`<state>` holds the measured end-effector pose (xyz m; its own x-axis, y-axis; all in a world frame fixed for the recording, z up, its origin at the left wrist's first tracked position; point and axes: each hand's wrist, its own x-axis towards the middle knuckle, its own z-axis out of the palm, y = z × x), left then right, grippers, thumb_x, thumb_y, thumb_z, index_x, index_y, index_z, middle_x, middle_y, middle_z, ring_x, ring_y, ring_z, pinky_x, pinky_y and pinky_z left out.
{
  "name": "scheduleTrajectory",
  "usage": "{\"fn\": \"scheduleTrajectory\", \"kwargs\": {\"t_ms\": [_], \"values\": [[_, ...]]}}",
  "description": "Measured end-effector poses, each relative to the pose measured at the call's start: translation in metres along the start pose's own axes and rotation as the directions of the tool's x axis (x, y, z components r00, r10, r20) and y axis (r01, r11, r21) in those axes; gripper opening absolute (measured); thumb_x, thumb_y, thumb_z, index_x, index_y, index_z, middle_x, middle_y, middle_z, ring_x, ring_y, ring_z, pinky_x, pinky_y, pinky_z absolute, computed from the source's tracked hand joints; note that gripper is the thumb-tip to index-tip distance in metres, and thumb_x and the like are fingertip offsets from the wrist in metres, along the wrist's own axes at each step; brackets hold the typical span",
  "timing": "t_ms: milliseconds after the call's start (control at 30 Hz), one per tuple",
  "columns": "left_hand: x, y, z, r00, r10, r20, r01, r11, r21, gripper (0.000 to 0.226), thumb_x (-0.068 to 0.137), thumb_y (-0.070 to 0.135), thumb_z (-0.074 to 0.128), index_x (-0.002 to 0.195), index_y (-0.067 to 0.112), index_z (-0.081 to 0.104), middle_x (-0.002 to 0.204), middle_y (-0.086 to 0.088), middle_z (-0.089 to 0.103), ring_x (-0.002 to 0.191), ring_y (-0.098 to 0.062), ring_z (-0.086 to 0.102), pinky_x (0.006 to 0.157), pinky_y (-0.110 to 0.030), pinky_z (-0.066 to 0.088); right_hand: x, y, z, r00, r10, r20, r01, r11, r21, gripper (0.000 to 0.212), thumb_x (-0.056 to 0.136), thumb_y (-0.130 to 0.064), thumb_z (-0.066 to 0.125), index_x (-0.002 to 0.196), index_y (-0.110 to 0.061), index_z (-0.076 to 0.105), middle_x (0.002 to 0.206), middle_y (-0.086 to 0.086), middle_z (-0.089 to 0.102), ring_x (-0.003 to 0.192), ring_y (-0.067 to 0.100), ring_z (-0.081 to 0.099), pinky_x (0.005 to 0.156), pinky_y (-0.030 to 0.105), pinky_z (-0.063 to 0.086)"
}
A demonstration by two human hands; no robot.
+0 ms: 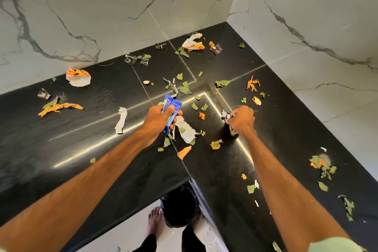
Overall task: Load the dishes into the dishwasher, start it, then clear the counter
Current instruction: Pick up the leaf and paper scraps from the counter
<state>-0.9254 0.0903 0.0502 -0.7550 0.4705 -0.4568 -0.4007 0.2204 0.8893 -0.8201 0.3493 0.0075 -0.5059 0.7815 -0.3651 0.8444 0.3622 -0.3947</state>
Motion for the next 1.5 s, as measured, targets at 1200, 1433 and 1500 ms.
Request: {"fn": "scheduleTrajectory", "kwargs": {"t_ms": [1200, 1433, 1500], "values": [[0.011, 0.001, -0.078, 0.989, 0.130, -0.071, -0.080, 0.871, 0.485, 0.021, 0.098, 0.019, 0.060, 0.087, 0.003, 0.069, 0.070, -0.008, 0.069, 0.047, -0.005, 0.062, 0.047, -0.017, 0.048, -0.116, -0.078, 0.071, 0.907, -0.359, 0.221, 0.410, 0.875, -0.258, 0.031, 0.084, -0.011, 0.072, 0.115, -0.010, 0.070, 0.111, 0.013, 0.068, 0.107, 0.037, 0.065, 0.086, 0.042, 0.054], [0.039, 0.013, -0.044, 0.971, 0.150, 0.188, -0.241, 0.599, 0.763, 0.021, 0.096, 0.012, 0.061, 0.083, -0.003, 0.067, 0.076, -0.019, 0.067, 0.058, -0.025, 0.066, 0.056, -0.033, 0.056, -0.098, -0.057, 0.046, 0.959, -0.279, 0.057, 0.284, 0.954, -0.096, 0.036, 0.081, -0.015, 0.074, 0.117, -0.015, 0.072, 0.118, 0.011, 0.071, 0.113, 0.035, 0.063, 0.092, 0.041, 0.051], [0.047, 0.013, -0.035, 0.963, 0.124, 0.238, -0.268, 0.488, 0.831, 0.020, 0.093, 0.008, 0.061, 0.074, 0.001, 0.062, 0.071, -0.016, 0.060, 0.069, -0.035, 0.063, 0.061, -0.039, 0.051, -0.096, -0.052, 0.040, 0.961, -0.273, 0.050, 0.277, 0.955, -0.104, 0.037, 0.083, -0.016, 0.074, 0.119, -0.014, 0.071, 0.119, 0.009, 0.070, 0.113, 0.033, 0.063, 0.091, 0.038, 0.050]]}}
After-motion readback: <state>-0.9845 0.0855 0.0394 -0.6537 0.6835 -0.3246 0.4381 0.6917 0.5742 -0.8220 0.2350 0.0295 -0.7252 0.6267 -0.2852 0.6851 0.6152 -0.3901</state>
